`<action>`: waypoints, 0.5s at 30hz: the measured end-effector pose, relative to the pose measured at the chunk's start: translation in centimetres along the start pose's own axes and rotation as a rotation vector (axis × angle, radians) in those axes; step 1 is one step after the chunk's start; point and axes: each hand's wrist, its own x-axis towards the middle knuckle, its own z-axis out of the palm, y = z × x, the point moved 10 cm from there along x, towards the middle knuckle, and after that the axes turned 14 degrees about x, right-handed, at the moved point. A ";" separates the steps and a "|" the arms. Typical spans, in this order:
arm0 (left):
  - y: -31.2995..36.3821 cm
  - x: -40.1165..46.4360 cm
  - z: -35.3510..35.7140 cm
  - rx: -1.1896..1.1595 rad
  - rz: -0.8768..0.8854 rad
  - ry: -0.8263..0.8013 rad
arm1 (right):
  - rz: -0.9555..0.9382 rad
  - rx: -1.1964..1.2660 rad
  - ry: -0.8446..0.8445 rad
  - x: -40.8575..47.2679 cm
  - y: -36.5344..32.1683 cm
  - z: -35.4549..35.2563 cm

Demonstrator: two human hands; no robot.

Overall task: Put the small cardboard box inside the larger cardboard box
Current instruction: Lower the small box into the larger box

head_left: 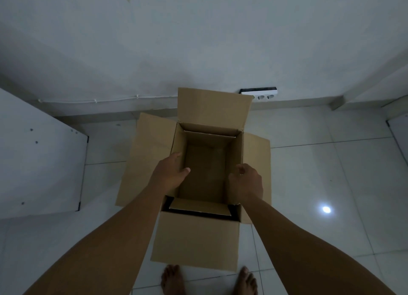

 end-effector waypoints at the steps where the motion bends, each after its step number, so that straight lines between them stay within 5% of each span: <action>1: 0.0 0.1 0.1 0.007 0.001 0.000 | -0.004 0.001 0.000 0.1 0.1 0.0; 15: -4.1 2.2 3.3 0.160 -0.058 0.150 | -0.125 -0.186 -0.017 4.4 4.5 1.8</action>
